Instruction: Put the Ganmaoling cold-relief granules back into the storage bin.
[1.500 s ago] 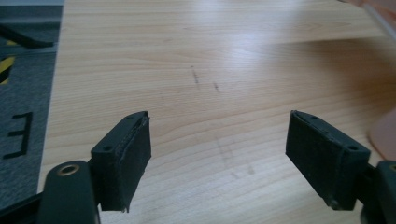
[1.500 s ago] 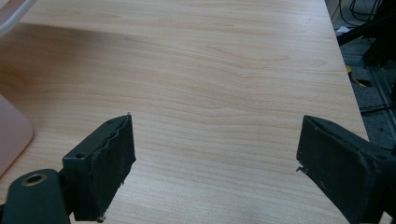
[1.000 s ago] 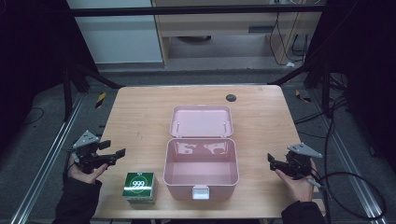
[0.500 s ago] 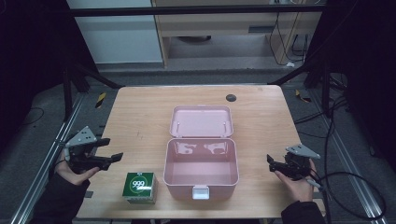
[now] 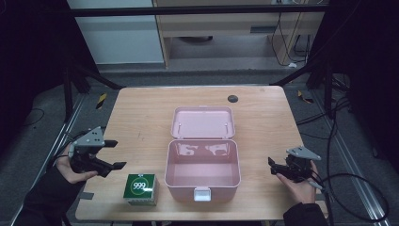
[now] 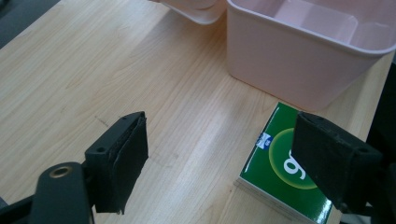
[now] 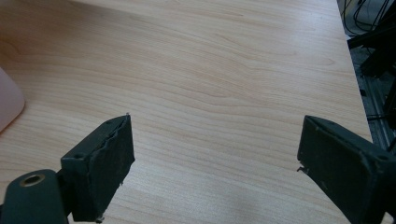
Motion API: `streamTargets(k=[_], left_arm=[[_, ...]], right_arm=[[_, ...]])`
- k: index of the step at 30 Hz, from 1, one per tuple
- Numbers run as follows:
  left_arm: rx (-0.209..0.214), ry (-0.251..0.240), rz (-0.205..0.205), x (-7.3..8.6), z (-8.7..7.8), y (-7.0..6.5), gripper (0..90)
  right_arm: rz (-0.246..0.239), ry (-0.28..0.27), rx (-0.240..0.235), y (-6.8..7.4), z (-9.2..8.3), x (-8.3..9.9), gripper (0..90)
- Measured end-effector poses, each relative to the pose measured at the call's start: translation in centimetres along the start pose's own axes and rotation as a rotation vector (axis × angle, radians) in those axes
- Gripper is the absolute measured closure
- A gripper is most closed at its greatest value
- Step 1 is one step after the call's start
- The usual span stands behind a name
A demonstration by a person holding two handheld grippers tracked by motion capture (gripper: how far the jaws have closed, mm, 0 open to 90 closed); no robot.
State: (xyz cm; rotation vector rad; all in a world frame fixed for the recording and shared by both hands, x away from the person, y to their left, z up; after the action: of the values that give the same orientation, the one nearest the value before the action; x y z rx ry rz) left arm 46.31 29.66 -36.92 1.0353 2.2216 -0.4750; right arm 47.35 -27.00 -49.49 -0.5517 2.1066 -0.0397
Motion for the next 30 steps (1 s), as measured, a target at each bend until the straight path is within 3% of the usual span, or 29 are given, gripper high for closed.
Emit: streamTargets(k=[10, 30], left_arm=[[0.025, 0.082, 0.099, 0.4, 0.8, -0.9, 12.6], [0.069, 0.240, 0.211, 0.9, 3.0, -2.9, 7.5]], right_arm=[[-0.007, 0.010, -0.007, 0.1, 0.1, 0.1, 10.6], [-0.029, 0.030, -0.014, 0.3, 0.4, 0.3, 9.1]])
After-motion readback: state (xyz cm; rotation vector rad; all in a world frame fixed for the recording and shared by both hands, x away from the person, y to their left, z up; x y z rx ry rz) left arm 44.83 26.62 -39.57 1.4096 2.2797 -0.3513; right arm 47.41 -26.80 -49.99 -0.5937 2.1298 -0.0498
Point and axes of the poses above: each handheld gripper's, and its own axes: z roughly forward along the jaws, x roughly out of its underside, y roughly to its left, the point moved 4 cm from there along z, roughly forward along the jaws, and after that the axes turned 13 degrees about -z, right-handed, at the moved point
